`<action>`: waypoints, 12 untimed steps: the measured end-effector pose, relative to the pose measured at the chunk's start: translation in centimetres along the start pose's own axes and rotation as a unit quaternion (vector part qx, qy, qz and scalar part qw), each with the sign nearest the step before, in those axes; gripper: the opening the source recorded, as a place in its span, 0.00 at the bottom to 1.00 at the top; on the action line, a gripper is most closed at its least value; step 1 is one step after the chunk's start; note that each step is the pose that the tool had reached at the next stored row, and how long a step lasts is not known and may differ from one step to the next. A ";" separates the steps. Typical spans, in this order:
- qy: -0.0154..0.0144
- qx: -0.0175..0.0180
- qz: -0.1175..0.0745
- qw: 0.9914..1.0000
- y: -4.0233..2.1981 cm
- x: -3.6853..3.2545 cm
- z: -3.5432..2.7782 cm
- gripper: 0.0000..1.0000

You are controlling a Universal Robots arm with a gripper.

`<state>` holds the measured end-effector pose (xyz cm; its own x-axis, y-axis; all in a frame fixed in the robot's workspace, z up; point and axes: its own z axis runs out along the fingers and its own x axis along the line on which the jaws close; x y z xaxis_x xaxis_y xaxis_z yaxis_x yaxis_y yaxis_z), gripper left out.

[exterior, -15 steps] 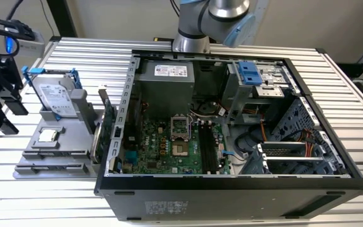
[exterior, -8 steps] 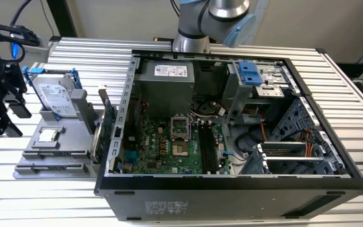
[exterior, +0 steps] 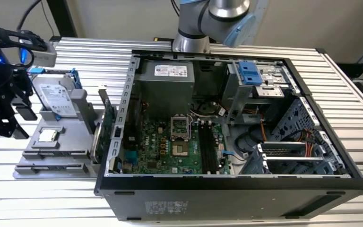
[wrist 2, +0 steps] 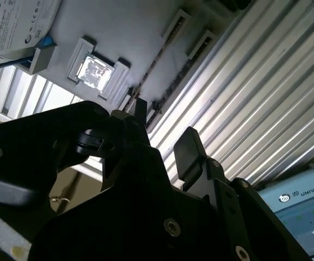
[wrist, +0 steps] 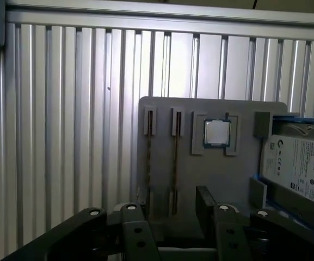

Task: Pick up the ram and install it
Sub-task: 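Pick up the ram and move it above insertion slot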

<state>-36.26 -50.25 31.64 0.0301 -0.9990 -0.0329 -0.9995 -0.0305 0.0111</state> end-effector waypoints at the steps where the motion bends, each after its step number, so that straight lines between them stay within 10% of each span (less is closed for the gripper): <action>1: 0.000 0.000 0.000 1.000 -0.03 -0.01 0.14 1.00; 12: 0.002 0.000 0.009 1.000 0.03 0.05 1.88 1.00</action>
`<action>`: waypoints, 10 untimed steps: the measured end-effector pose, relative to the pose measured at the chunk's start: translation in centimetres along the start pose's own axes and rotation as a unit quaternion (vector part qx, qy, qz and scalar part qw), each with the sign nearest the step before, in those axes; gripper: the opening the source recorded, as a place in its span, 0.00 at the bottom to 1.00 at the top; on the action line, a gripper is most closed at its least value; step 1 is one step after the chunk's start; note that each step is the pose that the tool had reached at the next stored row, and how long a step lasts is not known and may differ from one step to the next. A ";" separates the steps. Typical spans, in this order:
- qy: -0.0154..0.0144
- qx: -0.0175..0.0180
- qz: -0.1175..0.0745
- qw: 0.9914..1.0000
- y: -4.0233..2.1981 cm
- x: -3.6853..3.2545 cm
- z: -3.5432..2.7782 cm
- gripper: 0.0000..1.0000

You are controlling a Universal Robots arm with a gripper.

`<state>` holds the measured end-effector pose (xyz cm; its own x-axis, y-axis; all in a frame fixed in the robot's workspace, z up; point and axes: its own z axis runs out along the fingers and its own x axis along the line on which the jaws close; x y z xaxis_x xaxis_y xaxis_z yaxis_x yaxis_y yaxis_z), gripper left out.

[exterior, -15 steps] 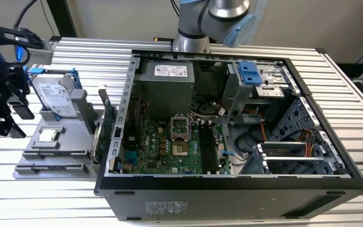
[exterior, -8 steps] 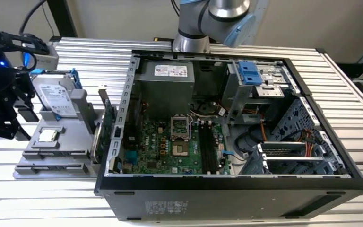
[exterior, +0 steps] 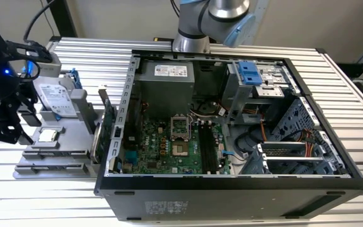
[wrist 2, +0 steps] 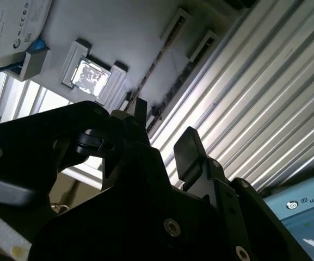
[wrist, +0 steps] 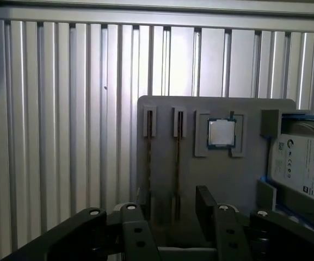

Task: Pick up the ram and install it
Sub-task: 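Pick up the ram and move it above insertion slot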

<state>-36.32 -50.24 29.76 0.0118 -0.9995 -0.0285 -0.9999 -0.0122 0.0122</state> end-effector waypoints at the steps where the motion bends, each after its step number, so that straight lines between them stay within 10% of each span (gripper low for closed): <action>1: 0.000 0.000 0.000 1.000 0.01 0.00 0.15 1.00; 10: 0.000 0.000 0.004 1.000 0.02 0.18 1.14 1.00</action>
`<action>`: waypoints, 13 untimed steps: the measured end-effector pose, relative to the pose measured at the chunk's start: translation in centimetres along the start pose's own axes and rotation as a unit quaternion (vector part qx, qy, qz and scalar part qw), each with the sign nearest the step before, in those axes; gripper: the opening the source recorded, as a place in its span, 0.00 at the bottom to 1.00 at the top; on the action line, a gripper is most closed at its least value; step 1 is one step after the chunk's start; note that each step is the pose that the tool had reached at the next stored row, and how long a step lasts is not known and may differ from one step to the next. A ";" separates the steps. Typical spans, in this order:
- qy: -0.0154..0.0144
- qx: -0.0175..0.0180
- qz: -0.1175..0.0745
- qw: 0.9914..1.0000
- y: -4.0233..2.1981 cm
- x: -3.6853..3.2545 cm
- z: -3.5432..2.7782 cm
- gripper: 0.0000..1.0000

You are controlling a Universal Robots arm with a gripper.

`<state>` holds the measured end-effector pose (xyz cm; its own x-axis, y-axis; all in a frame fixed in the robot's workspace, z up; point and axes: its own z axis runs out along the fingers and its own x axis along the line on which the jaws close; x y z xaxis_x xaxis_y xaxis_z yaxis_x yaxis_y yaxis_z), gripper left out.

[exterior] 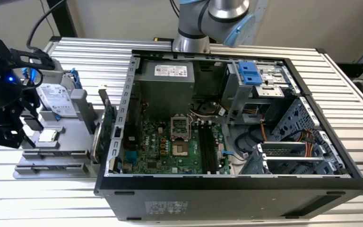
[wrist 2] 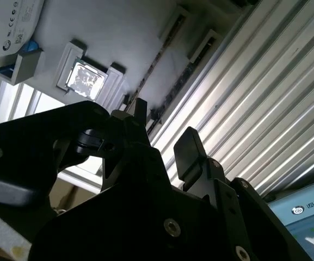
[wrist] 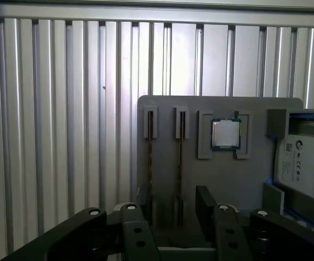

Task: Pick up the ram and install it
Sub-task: 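Pick up the ram and move it above insertion slot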

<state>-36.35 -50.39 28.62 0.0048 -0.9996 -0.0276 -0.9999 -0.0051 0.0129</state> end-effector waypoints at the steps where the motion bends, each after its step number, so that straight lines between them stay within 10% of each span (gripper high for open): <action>1: 0.000 0.000 0.000 1.000 0.00 0.03 0.12 1.00; 13: 0.000 0.000 0.002 1.000 -0.02 0.34 1.46 1.00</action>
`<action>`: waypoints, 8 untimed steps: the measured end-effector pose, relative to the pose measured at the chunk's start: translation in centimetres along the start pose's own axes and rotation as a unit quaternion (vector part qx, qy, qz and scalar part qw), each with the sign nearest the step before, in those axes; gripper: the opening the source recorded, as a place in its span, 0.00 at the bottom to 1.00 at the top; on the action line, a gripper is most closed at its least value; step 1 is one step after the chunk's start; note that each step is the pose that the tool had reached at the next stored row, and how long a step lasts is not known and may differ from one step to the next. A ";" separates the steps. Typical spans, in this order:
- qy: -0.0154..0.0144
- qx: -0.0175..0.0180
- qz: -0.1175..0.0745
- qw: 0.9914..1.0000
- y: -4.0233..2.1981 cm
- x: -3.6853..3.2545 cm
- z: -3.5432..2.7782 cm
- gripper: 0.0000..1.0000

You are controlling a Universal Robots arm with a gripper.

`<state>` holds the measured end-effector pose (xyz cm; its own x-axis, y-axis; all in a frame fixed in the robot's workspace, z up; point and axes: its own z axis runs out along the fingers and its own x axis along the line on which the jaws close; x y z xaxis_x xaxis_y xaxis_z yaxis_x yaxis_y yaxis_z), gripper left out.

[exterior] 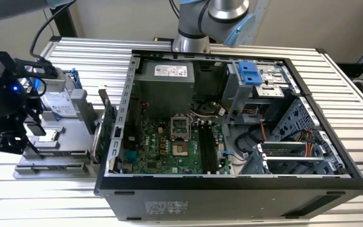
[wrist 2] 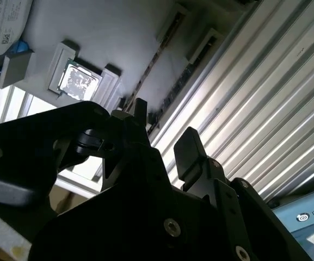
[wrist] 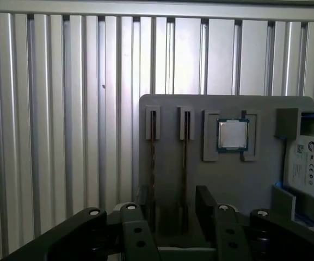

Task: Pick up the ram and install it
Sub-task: 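Pick up the ram and move it above insertion slot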

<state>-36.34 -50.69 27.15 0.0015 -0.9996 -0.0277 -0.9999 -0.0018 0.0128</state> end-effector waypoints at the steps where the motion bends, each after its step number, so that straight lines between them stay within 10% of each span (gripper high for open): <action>1: 0.000 0.000 0.000 1.000 0.00 0.01 0.12 1.00; 8: 0.000 0.000 0.000 1.000 -0.02 0.63 1.26 1.00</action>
<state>-36.34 -51.29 25.87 0.0014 -0.9996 -0.0277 -0.9999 -0.0017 0.0130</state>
